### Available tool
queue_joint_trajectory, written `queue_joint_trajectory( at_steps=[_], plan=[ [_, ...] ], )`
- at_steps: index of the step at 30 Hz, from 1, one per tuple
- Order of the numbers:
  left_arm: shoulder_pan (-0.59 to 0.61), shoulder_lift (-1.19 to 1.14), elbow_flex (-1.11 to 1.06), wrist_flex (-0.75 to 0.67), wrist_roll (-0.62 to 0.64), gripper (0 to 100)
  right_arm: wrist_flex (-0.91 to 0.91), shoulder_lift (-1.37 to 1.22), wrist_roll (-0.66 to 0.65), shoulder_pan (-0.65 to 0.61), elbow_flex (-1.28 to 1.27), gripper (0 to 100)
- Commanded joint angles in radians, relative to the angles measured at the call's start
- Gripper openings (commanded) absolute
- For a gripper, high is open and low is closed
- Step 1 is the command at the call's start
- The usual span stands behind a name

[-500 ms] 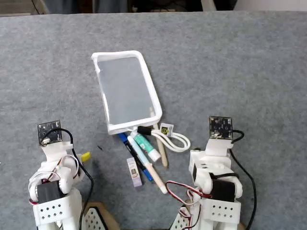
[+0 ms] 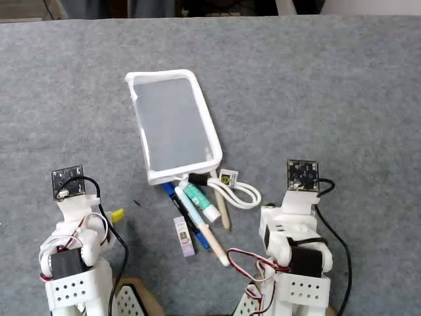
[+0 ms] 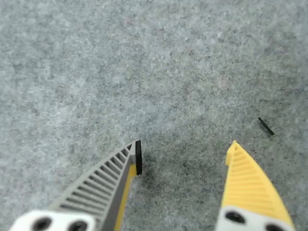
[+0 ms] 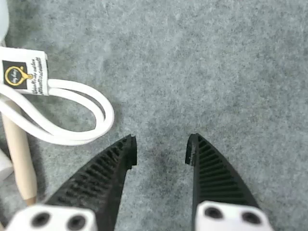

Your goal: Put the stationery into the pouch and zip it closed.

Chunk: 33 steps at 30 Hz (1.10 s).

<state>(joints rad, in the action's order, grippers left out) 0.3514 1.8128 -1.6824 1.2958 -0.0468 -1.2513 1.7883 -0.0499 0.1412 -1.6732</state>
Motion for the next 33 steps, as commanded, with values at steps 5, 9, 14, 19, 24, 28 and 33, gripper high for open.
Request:
queue_joint_trajectory(
  at_steps=[5,9,14,19,24,28,33],
  plan=[
    [-0.002,0.006,-0.016,-0.023,-0.009,30,-0.005,0.012,0.011,0.003,-0.016,18.8],
    [-0.050,0.006,-0.016,-0.043,-0.003,30,0.011,0.013,0.011,0.003,-0.016,18.8],
    [-0.071,0.005,-0.016,-0.046,-0.003,30,0.112,0.012,0.011,0.005,-0.010,19.0],
    [-0.068,0.006,-0.016,-0.058,-0.003,30,0.130,0.004,-0.017,0.011,-0.013,19.1],
    [-0.074,0.005,-0.005,-0.057,-0.011,30,0.117,0.001,-0.118,0.048,0.025,18.8],
    [-0.073,0.000,0.019,-0.051,-0.002,30,0.115,-0.013,-0.123,0.069,0.079,18.8],
    [-0.070,-0.003,0.042,-0.034,-0.002,30,0.121,-0.209,-0.117,0.066,0.245,18.8]
  ],
)
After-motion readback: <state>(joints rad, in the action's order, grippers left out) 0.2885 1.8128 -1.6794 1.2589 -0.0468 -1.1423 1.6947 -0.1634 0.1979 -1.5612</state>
